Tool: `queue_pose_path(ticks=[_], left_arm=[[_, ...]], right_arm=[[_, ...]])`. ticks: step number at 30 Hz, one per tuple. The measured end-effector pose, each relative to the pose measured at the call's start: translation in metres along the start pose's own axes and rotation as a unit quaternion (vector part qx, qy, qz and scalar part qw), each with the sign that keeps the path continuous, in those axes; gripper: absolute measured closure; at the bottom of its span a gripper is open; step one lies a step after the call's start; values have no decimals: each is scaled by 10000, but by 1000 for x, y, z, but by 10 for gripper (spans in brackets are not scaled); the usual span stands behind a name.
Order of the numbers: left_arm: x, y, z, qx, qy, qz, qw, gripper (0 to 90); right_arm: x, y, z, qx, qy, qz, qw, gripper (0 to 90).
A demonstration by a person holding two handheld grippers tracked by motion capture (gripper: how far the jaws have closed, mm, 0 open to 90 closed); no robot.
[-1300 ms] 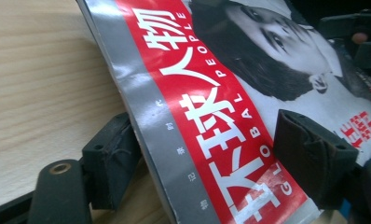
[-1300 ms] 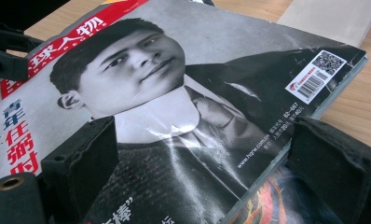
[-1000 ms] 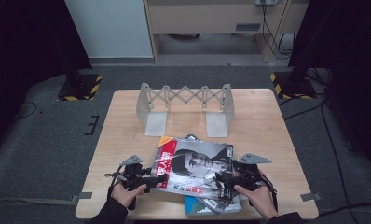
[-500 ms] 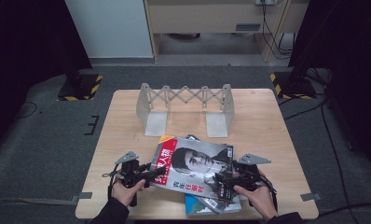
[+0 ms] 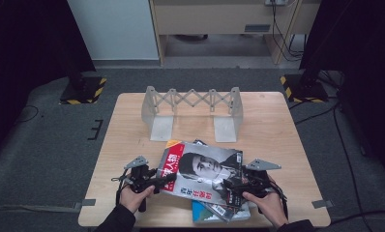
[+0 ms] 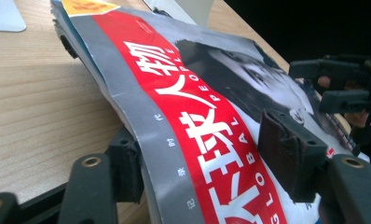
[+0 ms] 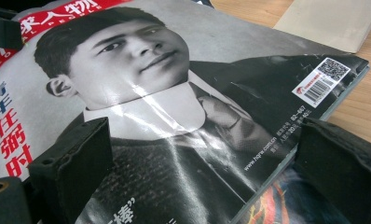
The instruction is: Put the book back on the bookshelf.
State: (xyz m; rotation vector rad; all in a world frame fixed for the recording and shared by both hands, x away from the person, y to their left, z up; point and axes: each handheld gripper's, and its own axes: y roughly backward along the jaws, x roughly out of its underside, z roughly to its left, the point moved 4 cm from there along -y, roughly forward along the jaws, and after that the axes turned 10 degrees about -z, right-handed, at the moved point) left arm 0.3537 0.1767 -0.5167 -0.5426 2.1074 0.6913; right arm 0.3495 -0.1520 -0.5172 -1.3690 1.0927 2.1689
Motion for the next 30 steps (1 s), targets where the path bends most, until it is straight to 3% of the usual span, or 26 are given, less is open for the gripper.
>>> queue_pose_path(ticks=[3, 6, 7, 9, 11, 21, 24, 26, 30], left_arm=[[-4, 1, -1, -13, 111, -190, 9998, 435], [-6, 1, -4, -61, 97, -321, 9994, 471], [-10, 1, -5, -76, 330, -453, 9984, 499], [-11, -1, -5, -124, 474, -540, 9973, 542], [-11, -3, -6, -237, 375, -516, 9977, 547], [-8, -5, -8, -521, 364, -384, 9972, 563], [-7, -5, -7, -531, 430, -354, 9970, 584], [-7, -4, -7, -479, 595, -321, 9966, 606], [-9, -4, -10, -350, 522, -418, 9971, 643]], right_arm=[[0, 0, 0, 1, -26, -7, 10000, 42], [0, -1, -1, 25, -65, -24, 10000, 33], [0, 0, -1, 34, -67, -21, 10000, 29], [0, 0, -2, 49, -137, -42, 9999, 28], [0, 0, -4, 64, -124, -35, 9999, 27], [0, 0, -4, 114, -130, -25, 9998, 26], [0, 0, -4, 112, -156, -19, 9998, 26], [0, 0, -4, 109, -128, -24, 9999, 26], [0, 0, -6, 142, -168, -35, 9998, 17]])
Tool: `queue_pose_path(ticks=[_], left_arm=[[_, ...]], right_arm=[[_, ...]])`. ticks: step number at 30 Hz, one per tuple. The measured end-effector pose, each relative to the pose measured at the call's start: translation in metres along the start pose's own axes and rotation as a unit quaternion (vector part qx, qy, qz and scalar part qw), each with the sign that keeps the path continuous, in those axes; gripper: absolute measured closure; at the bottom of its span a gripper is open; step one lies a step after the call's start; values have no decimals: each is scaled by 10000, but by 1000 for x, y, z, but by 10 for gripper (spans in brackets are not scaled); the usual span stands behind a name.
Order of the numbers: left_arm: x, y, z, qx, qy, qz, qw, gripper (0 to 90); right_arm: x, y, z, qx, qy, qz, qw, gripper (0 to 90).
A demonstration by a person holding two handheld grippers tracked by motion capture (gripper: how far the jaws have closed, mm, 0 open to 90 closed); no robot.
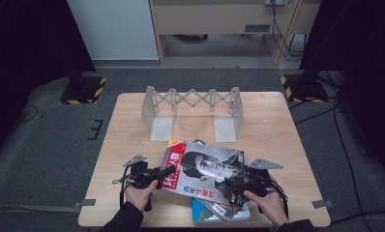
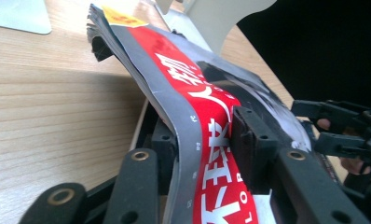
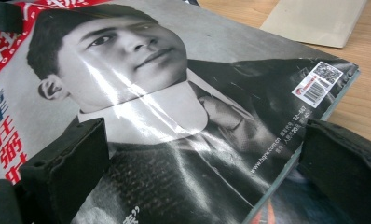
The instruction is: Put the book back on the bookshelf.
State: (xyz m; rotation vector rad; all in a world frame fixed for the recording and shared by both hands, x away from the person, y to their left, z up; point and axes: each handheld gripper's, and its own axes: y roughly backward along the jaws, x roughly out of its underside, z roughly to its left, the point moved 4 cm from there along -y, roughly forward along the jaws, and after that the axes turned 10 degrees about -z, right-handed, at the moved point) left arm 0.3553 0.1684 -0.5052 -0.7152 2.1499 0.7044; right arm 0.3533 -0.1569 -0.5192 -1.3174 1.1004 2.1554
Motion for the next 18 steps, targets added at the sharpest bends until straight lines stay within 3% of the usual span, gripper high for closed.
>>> queue_pose_path(ticks=[2, 4, 6, 10, 16, 18], left_arm=[[-2, 0, 0, 182, -168, -172, 9995, 638], [-1, -3, 0, 87, -211, -213, 9995, 588], [3, -9, 3, -89, -406, -49, 9991, 513], [8, -12, 9, -129, -206, 127, 9996, 460], [6, -19, 13, -241, -120, 114, 9996, 418], [8, -17, 16, -582, -256, 205, 9978, 392]], right_arm=[[0, 0, -1, -1, -48, -22, 10000, 18], [0, 1, -2, 7, -28, -22, 10000, 20], [1, 0, -1, 22, 37, -3, 10000, 21], [2, 0, 1, 64, 166, 20, 9998, 22], [2, 0, 1, 67, 180, 35, 9998, 27], [2, 1, 0, 58, 194, 30, 9998, 34]])
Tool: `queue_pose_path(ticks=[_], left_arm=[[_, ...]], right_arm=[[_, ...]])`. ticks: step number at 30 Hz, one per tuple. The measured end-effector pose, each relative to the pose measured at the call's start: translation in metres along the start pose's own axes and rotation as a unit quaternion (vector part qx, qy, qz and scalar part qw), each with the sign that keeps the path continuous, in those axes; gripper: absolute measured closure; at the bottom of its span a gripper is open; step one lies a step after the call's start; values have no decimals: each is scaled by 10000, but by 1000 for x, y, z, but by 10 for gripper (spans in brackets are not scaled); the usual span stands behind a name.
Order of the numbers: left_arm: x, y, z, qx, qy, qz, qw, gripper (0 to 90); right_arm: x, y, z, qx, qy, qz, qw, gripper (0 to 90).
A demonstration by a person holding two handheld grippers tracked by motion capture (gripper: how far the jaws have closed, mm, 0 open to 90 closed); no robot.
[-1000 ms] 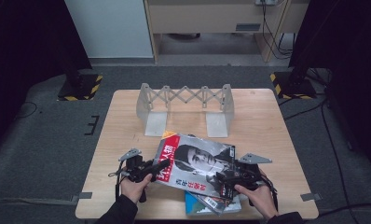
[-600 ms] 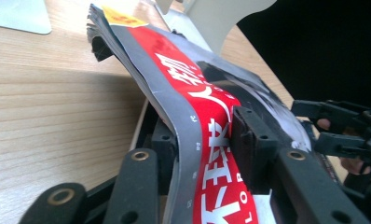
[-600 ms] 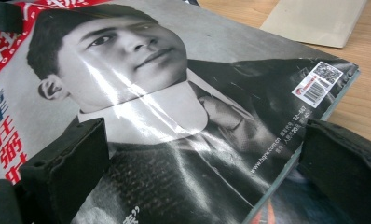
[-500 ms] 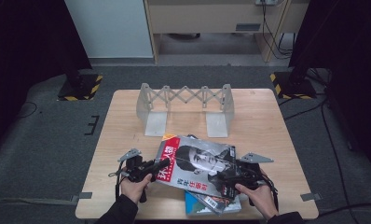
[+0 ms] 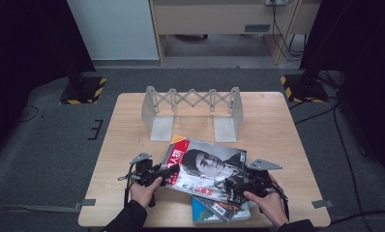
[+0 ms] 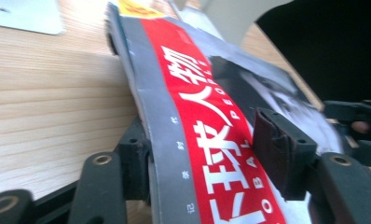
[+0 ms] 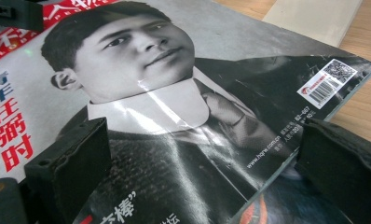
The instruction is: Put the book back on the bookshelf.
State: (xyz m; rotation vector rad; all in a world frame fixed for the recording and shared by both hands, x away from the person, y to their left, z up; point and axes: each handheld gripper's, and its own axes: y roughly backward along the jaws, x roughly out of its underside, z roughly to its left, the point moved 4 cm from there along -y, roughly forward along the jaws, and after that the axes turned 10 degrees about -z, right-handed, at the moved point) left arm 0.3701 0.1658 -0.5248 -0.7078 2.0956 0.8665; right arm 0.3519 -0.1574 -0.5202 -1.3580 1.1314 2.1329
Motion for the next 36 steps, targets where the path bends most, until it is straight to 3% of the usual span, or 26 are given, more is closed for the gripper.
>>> queue_pose_path(ticks=[2, 4, 5, 8, 9, 12, 14, 17, 20, 22, 25, 28, 31, 36], left_arm=[[3, 4, 7, -189, -158, 128, 9996, 364], [3, 6, 9, -206, -100, 68, 9997, 358], [2, 9, 13, -160, 37, 60, 9998, 349], [3, 11, 14, -105, 54, 178, 9998, 358], [9, 14, 12, 11, 69, 298, 9995, 370], [14, 20, 6, 102, 78, 371, 9992, 421], [15, 23, 1, -27, -9, 362, 9993, 435], [19, 30, -3, -126, 50, 415, 9990, 437], [21, 34, -4, -115, 71, 423, 9990, 427], [22, 32, -2, -106, 104, 404, 9991, 346], [25, 22, 4, 178, 297, 368, 9987, 294], [28, 18, 0, 418, 486, 412, 9971, 330], [27, 21, -3, 304, 451, 427, 9976, 351], [20, 32, -14, 51, 535, 453, 9975, 460]], right_arm=[[0, 0, -1, -17, -4, -22, 10000, 36], [0, 0, -1, -21, -24, -25, 10000, 36], [0, 0, -1, -17, -1, -31, 10000, 36], [0, 0, 0, -5, 5, -20, 10000, 35], [0, 0, 0, -8, -2, -27, 10000, 35], [-1, 1, 0, -25, -36, -31, 10000, 38], [-1, 1, 0, -17, -44, -29, 10000, 39], [-1, 1, 3, -36, -60, -9, 10000, 45], [-2, 1, 4, -60, -67, -19, 10000, 54], [-2, 1, 4, -57, -64, -13, 10000, 53], [-1, 1, 4, -60, -62, -22, 10000, 51], [-1, 0, 4, -67, -36, -15, 10000, 43], [-1, 0, 4, -61, -14, -21, 10000, 43], [-1, 0, 5, -33, -9, -15, 10000, 40]])
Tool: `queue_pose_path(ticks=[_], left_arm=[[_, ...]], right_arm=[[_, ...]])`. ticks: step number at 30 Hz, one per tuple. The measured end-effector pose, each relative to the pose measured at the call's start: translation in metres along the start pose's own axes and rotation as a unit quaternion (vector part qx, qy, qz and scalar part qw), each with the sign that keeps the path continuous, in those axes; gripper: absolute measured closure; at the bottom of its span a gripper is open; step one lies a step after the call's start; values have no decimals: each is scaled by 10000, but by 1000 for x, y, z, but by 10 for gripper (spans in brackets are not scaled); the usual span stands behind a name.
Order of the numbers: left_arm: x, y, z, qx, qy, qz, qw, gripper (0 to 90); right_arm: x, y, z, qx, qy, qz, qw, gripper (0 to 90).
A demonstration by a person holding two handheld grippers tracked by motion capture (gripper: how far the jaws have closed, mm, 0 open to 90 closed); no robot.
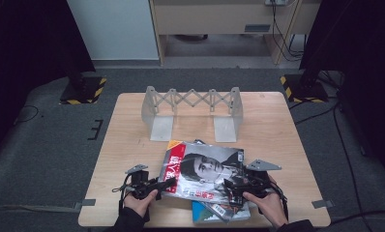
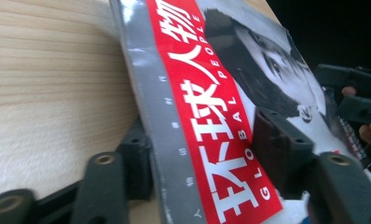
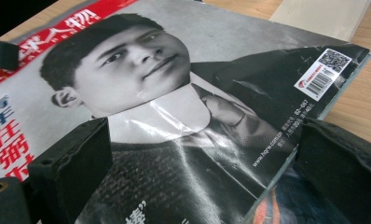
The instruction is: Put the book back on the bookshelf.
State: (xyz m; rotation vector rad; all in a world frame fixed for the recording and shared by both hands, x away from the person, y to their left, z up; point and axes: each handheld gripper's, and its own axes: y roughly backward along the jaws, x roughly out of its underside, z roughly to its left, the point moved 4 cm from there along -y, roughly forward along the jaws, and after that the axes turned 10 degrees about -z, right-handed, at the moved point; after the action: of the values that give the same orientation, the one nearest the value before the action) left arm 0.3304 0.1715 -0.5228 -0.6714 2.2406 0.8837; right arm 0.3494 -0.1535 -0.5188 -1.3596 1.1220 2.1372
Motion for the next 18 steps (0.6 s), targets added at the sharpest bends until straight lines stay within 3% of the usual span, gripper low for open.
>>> queue_pose_path(ticks=[1, 2, 3, 5, 7, 10, 11, 12, 13, 14, 18], left_arm=[[-2, 3, -3, -43, 9, -158, 9999, 481], [-2, 3, -3, -43, 9, -158, 9999, 523], [-8, 7, -7, 60, 81, -519, 9986, 554], [-13, 10, -10, 129, -47, -727, 9973, 625], [-11, 8, -10, 19, -181, -698, 9974, 629], [-9, 5, -6, -70, -173, -559, 9983, 652], [-8, 3, -7, -175, -431, -519, 9976, 690], [-8, 3, -7, -175, -431, -519, 9976, 713], [-11, 2, -12, -240, -785, -550, 9951, 722], [-13, 3, -14, -210, -856, -601, 9943, 727], [-18, 4, -14, -81, -776, -657, 9948, 743]], right_arm=[[0, 0, 0, 3, 1, 2, 10000, 40], [0, 0, 0, 3, 1, 2, 10000, 40], [0, 0, 1, 15, -18, -9, 10000, 39], [0, 0, 0, 12, -69, -20, 10000, 38], [0, 0, 0, -4, -95, -26, 10000, 40], [0, 0, 0, 16, -4, -10, 10000, 38], [0, -1, 1, 32, 33, 5, 10000, 36], [0, -1, 1, 33, 33, 5, 10000, 36], [0, -1, 1, 36, 1, 7, 10000, 36], [0, -1, 1, 24, -10, 4, 10000, 38], [0, 0, 0, -2, -51, 8, 10000, 43]])
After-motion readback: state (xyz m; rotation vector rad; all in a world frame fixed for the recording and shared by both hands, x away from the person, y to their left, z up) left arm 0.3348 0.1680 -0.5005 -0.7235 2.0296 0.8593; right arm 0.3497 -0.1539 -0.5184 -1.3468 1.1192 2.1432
